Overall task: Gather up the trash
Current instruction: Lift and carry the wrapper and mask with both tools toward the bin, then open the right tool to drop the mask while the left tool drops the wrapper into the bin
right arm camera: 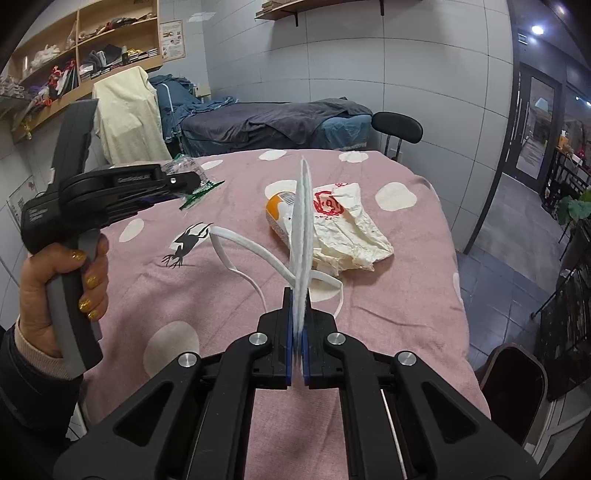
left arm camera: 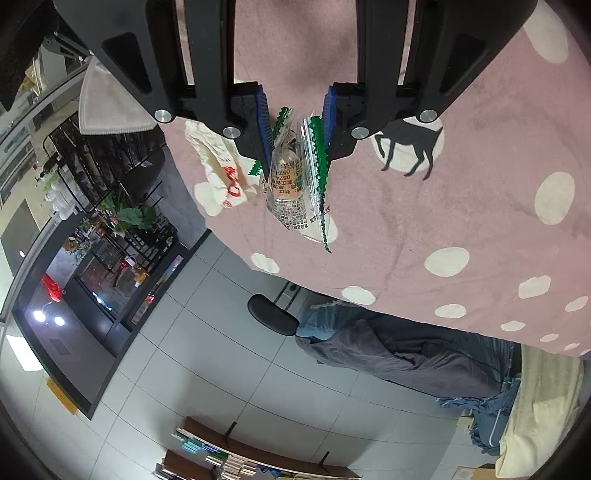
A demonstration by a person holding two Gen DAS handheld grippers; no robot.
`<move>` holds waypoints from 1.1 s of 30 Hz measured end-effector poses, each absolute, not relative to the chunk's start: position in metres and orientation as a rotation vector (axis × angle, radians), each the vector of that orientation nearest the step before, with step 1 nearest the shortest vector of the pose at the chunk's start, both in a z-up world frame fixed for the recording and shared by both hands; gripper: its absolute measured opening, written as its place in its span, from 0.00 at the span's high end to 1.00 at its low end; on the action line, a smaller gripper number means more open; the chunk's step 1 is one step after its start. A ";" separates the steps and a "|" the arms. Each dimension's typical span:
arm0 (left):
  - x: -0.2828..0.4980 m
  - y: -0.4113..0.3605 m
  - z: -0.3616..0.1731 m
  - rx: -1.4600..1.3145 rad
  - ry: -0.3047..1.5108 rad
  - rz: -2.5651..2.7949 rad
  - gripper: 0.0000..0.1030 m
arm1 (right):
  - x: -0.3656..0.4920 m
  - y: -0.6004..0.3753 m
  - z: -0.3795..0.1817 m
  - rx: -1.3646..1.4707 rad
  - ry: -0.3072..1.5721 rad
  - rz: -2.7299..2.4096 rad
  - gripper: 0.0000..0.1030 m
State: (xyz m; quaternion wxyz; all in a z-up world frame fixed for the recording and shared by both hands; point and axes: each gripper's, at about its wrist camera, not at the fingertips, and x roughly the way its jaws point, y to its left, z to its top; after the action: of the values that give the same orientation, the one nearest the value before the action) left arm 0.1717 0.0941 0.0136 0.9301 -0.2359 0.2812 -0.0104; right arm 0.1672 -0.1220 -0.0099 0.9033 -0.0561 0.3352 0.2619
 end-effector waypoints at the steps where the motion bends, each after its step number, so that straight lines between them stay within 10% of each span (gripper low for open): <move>1: 0.167 0.089 0.015 -0.481 0.576 -0.039 0.78 | 0.166 -0.127 -0.009 -0.111 0.689 0.531 0.96; 33: 0.175 -0.102 0.007 -0.302 0.683 -0.539 0.78 | 0.188 -0.375 -0.102 0.135 0.837 -0.085 0.96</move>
State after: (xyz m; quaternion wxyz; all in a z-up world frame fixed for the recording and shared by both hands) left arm 0.1754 -0.1019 0.0071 0.8958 -0.1459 0.3296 -0.2602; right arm 0.1882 -0.3747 -0.1017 0.9107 0.0653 0.4059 -0.0414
